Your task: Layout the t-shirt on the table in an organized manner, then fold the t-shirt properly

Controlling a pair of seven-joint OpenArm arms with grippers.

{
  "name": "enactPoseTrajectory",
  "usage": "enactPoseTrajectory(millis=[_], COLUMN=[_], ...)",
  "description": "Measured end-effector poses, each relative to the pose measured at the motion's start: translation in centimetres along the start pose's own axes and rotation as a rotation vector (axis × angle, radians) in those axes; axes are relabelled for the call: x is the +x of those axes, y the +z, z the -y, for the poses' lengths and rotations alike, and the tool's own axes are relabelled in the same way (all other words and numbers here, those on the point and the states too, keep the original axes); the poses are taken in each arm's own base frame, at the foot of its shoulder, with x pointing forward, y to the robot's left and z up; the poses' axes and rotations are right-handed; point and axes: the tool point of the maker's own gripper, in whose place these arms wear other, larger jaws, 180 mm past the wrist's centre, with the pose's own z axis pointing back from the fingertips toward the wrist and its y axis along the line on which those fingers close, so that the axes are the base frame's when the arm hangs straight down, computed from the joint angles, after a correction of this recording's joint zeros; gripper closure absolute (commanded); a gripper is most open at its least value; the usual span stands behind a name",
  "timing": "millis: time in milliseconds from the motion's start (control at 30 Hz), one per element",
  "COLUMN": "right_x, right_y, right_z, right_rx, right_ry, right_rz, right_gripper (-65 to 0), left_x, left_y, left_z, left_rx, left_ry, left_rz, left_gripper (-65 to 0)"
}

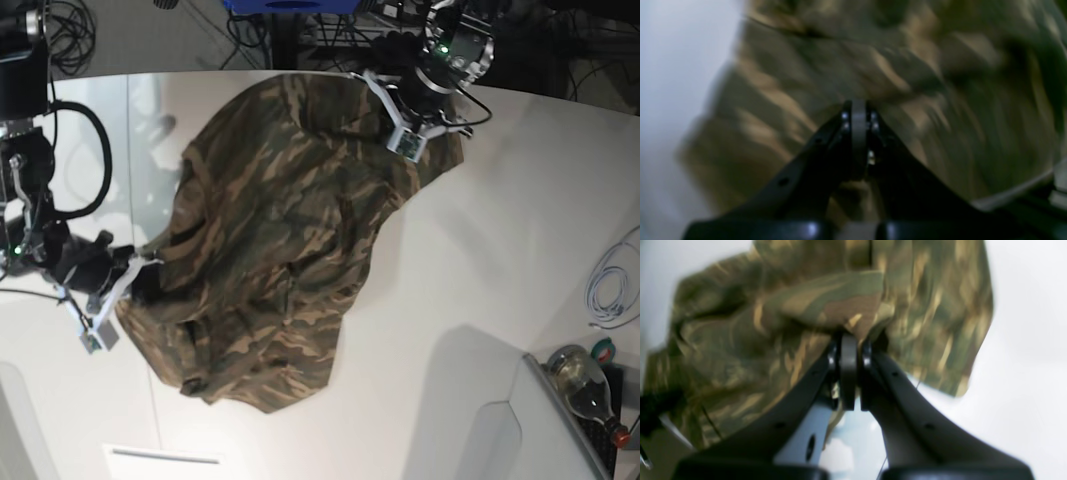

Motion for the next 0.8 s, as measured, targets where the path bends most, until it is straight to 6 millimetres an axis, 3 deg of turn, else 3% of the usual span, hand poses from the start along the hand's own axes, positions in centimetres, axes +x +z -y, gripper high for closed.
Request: enactPoseTrajectory(millis=[100,167,267,367,400,500,567,600,667,800], right_x=[-0.6,-0.3,-0.5,-1.3,-1.5,-2.1,-2.5,-2.6,-2.6,-2.6], right_y=[-0.1,-0.1,-0.1,-0.1,-0.1,-0.1,-0.1,-0.1,-0.1,-0.1], right_z=[-0.2,-0.3,-0.1,-0.2,-0.2,-0.2,-0.3,-0.3,-0.4,-0.4], right_rx=[0.003,0.006,0.001,0.006,0.003,0.006,0.007,0.008,0.01,0.01], right_ry=[-0.007,-0.008,-0.007,-0.016,-0.014,-0.022,-0.025,-0.025,-0.027,-0.027], right_rz=[-0.006,0.002,-0.003,-0.013,-0.02,-0.026,-0.036,-0.036,-0.036,-0.036], right_gripper=[-0.2,-0.2,-0.2,-0.2,-0.2,-0.2,-0.2,-0.2,-0.2,-0.2], left_x=[5.1,7.0,4.7,3.4,3.2,0.8,-2.2,-3.1,-3.1,-3.2], left_y=[0.8,2.1,3.4,4.4,4.8,6.1,6.3,6.2,5.6,3.7], left_z=[-1.0,-0.9,-0.5,-3.0,-4.4,-7.9,-8.5,-8.3,-7.3,-4.7], left_rx=[0.038,0.04,0.034,0.073,0.096,0.175,0.205,0.206,0.176,0.1], left_ry=[0.001,0.007,0.037,0.225,0.305,0.505,0.575,0.576,0.579,0.576], left_rz=[0.14,0.207,0.149,0.145,0.161,0.169,0.098,0.072,0.065,0.048], left_gripper=[0.0,0.0,0.0,0.0,-5.6,-38.8,-56.6,-60.7,-61.7,-53.3])
